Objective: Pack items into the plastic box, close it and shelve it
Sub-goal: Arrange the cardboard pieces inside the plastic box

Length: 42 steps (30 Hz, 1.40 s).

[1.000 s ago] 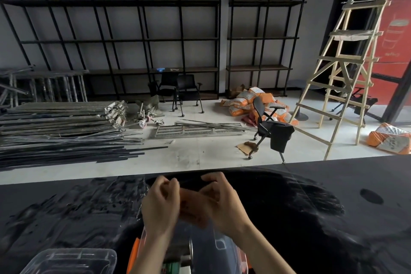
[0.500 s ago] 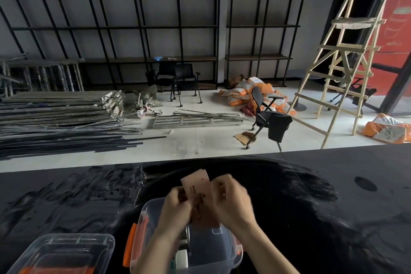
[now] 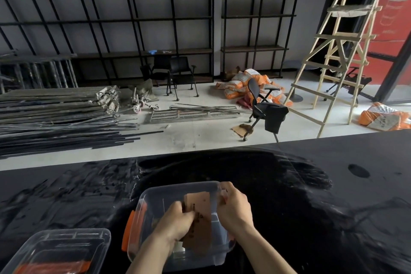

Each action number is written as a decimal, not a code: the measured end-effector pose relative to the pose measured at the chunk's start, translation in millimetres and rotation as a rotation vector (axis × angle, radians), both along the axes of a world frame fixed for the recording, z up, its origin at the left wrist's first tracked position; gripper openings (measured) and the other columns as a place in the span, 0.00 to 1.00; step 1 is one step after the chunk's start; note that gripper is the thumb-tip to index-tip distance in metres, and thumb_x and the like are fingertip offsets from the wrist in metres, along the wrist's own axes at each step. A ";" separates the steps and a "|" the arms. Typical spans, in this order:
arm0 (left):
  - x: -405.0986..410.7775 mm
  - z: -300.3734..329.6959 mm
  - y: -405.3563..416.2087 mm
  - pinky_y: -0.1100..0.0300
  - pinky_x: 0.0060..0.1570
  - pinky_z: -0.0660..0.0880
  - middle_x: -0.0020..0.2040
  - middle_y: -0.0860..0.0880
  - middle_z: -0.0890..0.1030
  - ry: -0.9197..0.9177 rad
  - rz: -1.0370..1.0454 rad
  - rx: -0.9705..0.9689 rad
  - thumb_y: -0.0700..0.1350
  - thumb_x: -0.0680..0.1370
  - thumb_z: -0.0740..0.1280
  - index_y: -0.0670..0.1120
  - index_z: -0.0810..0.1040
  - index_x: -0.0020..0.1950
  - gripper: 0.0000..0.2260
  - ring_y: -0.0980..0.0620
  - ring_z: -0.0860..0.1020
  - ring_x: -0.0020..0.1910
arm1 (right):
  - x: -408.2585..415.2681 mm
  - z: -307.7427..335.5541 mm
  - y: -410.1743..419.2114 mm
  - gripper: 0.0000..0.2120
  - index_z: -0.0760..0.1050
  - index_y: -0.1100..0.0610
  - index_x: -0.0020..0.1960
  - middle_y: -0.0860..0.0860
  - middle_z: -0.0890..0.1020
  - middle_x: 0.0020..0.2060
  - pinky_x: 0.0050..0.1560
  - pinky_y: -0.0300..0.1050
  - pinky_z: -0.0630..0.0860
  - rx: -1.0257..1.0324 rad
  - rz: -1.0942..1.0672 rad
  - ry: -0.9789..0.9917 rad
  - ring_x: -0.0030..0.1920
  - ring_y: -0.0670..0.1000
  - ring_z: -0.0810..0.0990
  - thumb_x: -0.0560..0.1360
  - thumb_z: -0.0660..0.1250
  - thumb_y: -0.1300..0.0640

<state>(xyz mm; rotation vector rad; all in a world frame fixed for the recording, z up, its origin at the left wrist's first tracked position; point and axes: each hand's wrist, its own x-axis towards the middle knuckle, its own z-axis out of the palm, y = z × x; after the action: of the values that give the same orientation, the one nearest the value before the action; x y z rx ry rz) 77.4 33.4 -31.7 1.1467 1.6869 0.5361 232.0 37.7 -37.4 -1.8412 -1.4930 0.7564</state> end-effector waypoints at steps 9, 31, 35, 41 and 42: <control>26.3 -8.2 33.7 0.61 0.32 0.70 0.41 0.49 0.76 0.100 -0.105 -0.083 0.38 0.80 0.59 0.43 0.75 0.57 0.08 0.54 0.74 0.37 | -2.1 15.0 13.9 0.25 0.74 0.50 0.61 0.51 0.81 0.52 0.46 0.50 0.79 -0.086 0.003 0.042 0.49 0.53 0.80 0.67 0.62 0.40; 66.9 -28.5 43.8 0.53 0.52 0.78 0.57 0.42 0.82 1.143 -0.817 -0.145 0.38 0.77 0.65 0.39 0.78 0.63 0.14 0.44 0.81 0.55 | 63.7 -122.7 -7.0 0.34 0.35 0.49 0.80 0.58 0.37 0.80 0.77 0.62 0.34 -0.058 0.113 -0.728 0.78 0.60 0.31 0.80 0.40 0.35; 61.1 -3.1 43.3 0.55 0.47 0.79 0.54 0.44 0.83 1.203 -0.738 0.120 0.47 0.76 0.71 0.42 0.80 0.59 0.15 0.45 0.82 0.52 | 62.7 -122.5 -6.6 0.35 0.36 0.48 0.80 0.58 0.38 0.80 0.78 0.62 0.35 -0.056 0.100 -0.718 0.78 0.60 0.31 0.80 0.41 0.35; 37.9 11.9 44.2 0.48 0.64 0.75 0.63 0.47 0.79 0.988 -1.098 0.329 0.48 0.69 0.79 0.52 0.74 0.68 0.28 0.45 0.76 0.64 | 62.6 -121.3 -8.1 0.35 0.35 0.49 0.80 0.58 0.37 0.80 0.78 0.62 0.35 -0.060 0.106 -0.700 0.78 0.59 0.31 0.80 0.42 0.35; 36.4 8.2 43.1 0.47 0.65 0.74 0.64 0.48 0.78 0.976 -1.133 0.328 0.47 0.69 0.79 0.53 0.74 0.69 0.29 0.45 0.76 0.65 | 62.5 -121.3 -8.8 0.35 0.35 0.49 0.80 0.58 0.36 0.80 0.78 0.62 0.35 -0.057 0.106 -0.700 0.78 0.59 0.30 0.80 0.42 0.35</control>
<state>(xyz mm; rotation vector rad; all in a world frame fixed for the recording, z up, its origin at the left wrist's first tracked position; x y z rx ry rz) 113.8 76.4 -23.5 2.5795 1.3197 -0.5921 294.6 28.9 -158.8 -2.2095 -2.0170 0.1873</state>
